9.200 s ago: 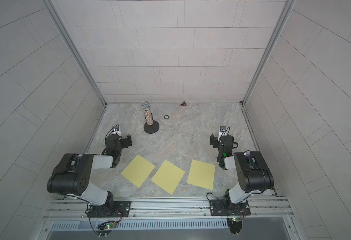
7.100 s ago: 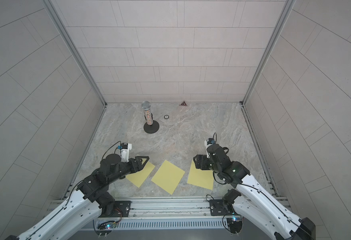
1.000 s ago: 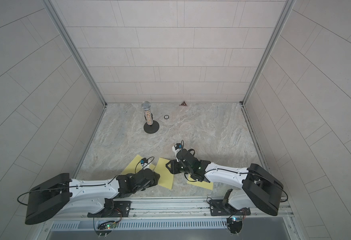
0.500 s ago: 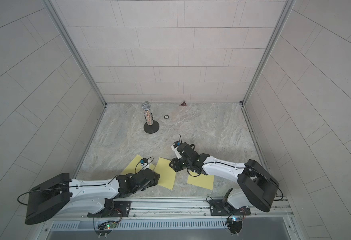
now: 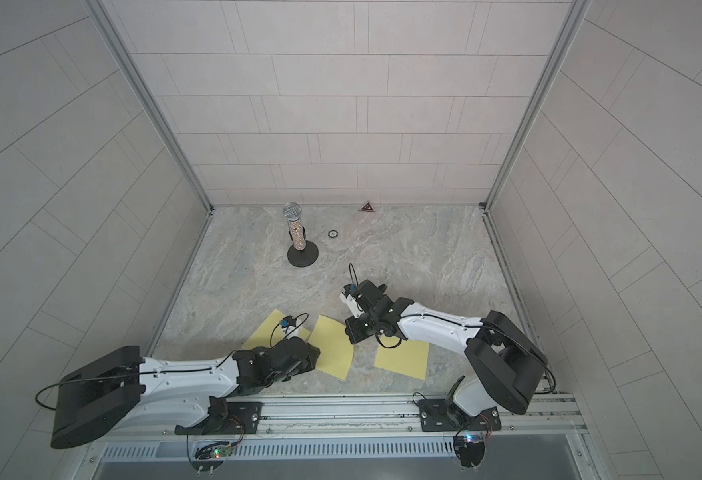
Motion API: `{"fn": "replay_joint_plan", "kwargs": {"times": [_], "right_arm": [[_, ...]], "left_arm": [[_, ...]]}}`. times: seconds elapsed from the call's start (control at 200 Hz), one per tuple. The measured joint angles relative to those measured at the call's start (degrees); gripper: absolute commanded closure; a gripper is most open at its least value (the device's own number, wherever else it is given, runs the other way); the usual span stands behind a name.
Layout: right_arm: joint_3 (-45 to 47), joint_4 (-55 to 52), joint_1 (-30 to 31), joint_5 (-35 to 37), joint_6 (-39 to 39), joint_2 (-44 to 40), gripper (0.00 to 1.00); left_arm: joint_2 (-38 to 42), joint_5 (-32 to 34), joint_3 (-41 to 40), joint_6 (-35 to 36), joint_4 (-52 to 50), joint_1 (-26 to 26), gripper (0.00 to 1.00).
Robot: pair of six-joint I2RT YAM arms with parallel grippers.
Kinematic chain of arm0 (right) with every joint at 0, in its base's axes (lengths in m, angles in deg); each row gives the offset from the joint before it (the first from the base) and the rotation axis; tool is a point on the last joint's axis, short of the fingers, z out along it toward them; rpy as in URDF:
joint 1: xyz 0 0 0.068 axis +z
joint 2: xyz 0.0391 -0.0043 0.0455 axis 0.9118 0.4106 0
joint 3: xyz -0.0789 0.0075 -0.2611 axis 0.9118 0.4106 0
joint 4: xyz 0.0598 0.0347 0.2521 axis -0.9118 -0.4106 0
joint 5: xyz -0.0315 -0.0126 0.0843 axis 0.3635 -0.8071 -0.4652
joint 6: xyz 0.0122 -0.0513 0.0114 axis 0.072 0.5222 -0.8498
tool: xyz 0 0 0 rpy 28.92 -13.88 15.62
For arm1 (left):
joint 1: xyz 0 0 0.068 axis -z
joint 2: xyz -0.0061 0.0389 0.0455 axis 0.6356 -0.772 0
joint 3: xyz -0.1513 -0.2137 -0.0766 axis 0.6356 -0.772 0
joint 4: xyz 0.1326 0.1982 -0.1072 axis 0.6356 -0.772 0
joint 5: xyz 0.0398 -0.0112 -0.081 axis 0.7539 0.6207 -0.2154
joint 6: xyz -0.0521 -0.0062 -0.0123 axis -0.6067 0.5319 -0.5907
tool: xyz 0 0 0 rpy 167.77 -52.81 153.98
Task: Fold the square paper diagonally
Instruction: Fold the paper at the center of the board.
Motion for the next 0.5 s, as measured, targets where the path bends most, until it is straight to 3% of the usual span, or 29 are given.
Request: {"fn": "replay_joint_plan", "kwargs": {"times": [0.255,0.5], "right_arm": [[-0.63,-4.85,0.02,4.0,-0.37,-4.0,1.0],[5.64,-5.55,-0.02,14.86,-14.75,-18.38,1.0]], "left_arm": [[3.52,-1.53,0.24,5.09,-4.57,-0.09,0.76],[16.48,-3.15,1.07,9.7,-8.68,-2.6,0.76]]}}
